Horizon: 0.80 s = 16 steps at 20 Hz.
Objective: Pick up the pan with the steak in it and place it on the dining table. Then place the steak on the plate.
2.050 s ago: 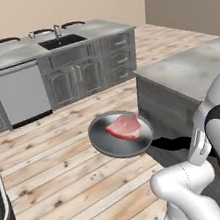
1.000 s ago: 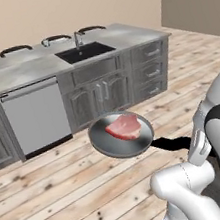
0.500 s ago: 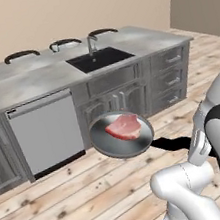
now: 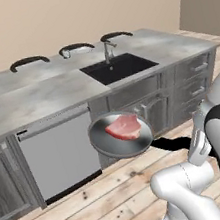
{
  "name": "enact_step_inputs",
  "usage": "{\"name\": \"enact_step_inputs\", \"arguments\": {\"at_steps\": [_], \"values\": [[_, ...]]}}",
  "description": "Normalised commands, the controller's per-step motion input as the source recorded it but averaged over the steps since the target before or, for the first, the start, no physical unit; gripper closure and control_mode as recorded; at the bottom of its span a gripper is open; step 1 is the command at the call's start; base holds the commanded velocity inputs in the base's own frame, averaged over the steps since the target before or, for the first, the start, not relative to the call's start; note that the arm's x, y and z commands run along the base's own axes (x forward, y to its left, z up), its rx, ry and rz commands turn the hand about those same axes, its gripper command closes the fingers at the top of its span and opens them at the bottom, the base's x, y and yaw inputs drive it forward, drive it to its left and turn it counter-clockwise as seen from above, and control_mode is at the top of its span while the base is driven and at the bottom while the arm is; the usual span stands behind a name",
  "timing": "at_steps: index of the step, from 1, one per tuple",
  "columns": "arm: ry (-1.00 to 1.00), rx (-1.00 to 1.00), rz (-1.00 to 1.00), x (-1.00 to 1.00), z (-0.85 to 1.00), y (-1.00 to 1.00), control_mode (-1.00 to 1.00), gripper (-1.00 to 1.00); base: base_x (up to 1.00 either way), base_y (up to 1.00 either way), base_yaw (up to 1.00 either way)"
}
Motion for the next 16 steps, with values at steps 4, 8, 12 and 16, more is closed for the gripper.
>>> {"name": "enact_step_inputs", "arguments": {"at_steps": [4,8,12,16], "values": [[0.00,0.00,0.00,0.00,0.00,0.00,1.00,1.00,1.00,-0.19,0.00],[0.00,0.00,0.00,0.00,0.00,0.00,1.00,1.00,0.98,-0.57,0.00],[0.00,0.00,0.00,0.00,0.00,0.00,1.00,1.00,0.74,-0.91,-0.02],[0.00,0.00,0.00,0.00,0.00,0.00,1.00,1.00,0.67,-1.00,-0.04]]}}
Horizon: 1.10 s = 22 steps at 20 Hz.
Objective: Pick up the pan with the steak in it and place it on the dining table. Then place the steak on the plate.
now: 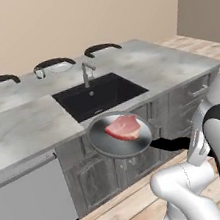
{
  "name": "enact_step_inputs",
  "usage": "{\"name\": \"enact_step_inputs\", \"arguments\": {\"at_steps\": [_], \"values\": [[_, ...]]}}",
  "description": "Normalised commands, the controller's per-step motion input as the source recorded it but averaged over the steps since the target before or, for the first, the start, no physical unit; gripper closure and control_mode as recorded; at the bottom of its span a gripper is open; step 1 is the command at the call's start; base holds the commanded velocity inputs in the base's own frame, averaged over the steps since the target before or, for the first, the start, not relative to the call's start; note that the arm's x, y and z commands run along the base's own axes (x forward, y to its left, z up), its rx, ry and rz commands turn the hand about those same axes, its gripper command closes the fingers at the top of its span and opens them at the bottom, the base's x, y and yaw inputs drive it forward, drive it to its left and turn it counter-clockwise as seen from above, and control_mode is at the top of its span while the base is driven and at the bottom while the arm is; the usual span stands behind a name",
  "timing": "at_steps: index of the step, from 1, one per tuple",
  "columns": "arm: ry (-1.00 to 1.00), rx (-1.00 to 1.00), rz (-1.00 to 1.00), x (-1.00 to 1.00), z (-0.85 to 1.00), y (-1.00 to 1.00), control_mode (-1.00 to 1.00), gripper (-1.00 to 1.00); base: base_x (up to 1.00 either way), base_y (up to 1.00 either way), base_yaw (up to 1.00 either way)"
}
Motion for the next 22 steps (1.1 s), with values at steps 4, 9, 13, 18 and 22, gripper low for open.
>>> {"name": "enact_step_inputs", "arguments": {"at_steps": [4,9,13,18,22], "values": [[0.00,0.00,0.00,0.00,0.00,0.00,1.00,1.00,0.64,-1.00,-0.04],[0.00,0.00,0.00,0.00,0.00,0.00,1.00,1.00,0.62,-1.00,-0.04],[0.00,0.00,0.00,0.00,0.00,0.00,1.00,1.00,0.58,-1.00,-0.04],[0.00,0.00,0.00,0.00,0.00,0.00,1.00,1.00,0.60,-1.00,-0.02],[0.00,0.00,0.00,0.00,0.00,0.00,1.00,1.00,0.58,-1.00,-0.01]]}}
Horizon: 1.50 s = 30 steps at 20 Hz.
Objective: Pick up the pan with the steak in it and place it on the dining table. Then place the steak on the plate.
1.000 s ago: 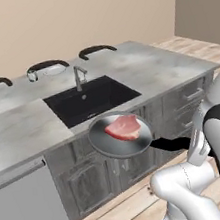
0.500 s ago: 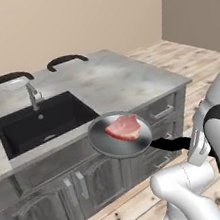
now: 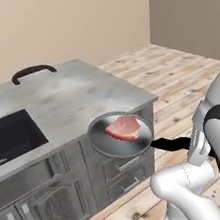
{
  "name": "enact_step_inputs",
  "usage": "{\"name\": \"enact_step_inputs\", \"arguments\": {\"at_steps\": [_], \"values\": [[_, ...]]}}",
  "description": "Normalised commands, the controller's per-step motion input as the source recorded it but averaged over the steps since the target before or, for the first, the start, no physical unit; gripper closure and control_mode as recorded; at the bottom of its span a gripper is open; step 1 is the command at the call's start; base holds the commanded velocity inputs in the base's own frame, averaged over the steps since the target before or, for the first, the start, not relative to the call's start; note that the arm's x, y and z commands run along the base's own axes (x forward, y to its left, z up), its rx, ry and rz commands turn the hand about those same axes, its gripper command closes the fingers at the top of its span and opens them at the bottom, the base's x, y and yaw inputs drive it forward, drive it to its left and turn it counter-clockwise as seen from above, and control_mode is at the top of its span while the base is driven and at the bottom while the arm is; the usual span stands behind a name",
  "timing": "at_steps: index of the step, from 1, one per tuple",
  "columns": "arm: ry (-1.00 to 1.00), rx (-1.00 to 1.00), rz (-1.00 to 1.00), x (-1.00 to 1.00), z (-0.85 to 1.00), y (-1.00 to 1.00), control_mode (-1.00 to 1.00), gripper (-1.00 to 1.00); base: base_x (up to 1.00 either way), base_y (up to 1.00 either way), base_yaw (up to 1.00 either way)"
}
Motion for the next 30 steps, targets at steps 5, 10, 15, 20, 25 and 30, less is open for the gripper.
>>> {"name": "enact_step_inputs", "arguments": {"at_steps": [5,10,15,20,25,30], "values": [[0.00,0.00,0.00,0.00,0.00,0.00,1.00,1.00,0.60,-1.00,-0.01],[0.00,0.00,0.00,0.00,0.00,0.00,1.00,1.00,0.61,-1.00,-0.01],[0.00,0.00,0.00,0.00,0.00,0.00,1.00,1.00,0.61,-1.00,-0.01],[0.00,0.00,0.00,0.00,0.00,0.00,1.00,1.00,0.61,-1.00,-0.01],[0.00,0.00,0.00,0.00,0.00,0.00,1.00,1.00,0.57,-1.00,-0.01],[0.00,0.00,0.00,0.00,0.00,0.00,1.00,1.00,0.57,-1.00,-0.01]]}}
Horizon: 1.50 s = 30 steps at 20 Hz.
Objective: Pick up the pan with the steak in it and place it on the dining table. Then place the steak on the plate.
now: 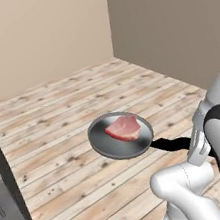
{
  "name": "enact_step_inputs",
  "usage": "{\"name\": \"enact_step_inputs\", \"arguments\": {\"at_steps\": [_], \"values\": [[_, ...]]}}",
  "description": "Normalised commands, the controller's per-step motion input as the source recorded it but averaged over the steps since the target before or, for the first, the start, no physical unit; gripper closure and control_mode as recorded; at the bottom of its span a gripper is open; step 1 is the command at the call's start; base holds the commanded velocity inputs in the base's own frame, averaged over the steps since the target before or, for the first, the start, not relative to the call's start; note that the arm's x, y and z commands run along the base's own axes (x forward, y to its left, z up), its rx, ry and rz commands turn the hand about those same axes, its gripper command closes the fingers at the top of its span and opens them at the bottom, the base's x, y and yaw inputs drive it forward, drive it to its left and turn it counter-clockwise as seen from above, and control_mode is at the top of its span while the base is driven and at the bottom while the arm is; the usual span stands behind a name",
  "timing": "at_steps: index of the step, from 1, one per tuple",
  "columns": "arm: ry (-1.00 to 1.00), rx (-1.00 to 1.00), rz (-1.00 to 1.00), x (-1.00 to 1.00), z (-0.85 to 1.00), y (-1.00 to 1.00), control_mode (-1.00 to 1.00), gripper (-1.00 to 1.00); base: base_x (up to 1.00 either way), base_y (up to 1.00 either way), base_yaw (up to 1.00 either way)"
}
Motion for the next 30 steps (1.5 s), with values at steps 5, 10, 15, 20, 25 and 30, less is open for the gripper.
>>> {"name": "enact_step_inputs", "arguments": {"at_steps": [5,10,15,20,25,30], "values": [[0.00,0.00,0.00,0.00,0.00,0.00,1.00,1.00,0.80,-0.90,0.00],[0.00,0.00,0.00,0.00,0.00,0.00,1.00,1.00,1.00,-0.26,0.00],[0.00,0.00,0.00,0.00,0.00,0.00,1.00,1.00,1.00,0.00,0.00],[0.00,0.00,0.00,0.00,0.00,0.00,1.00,1.00,1.00,0.03,0.00],[0.00,0.00,0.00,0.00,0.00,0.00,1.00,1.00,1.00,0.10,0.00],[0.00,0.00,0.00,0.00,0.00,0.00,1.00,1.00,1.00,0.10,0.00]]}}
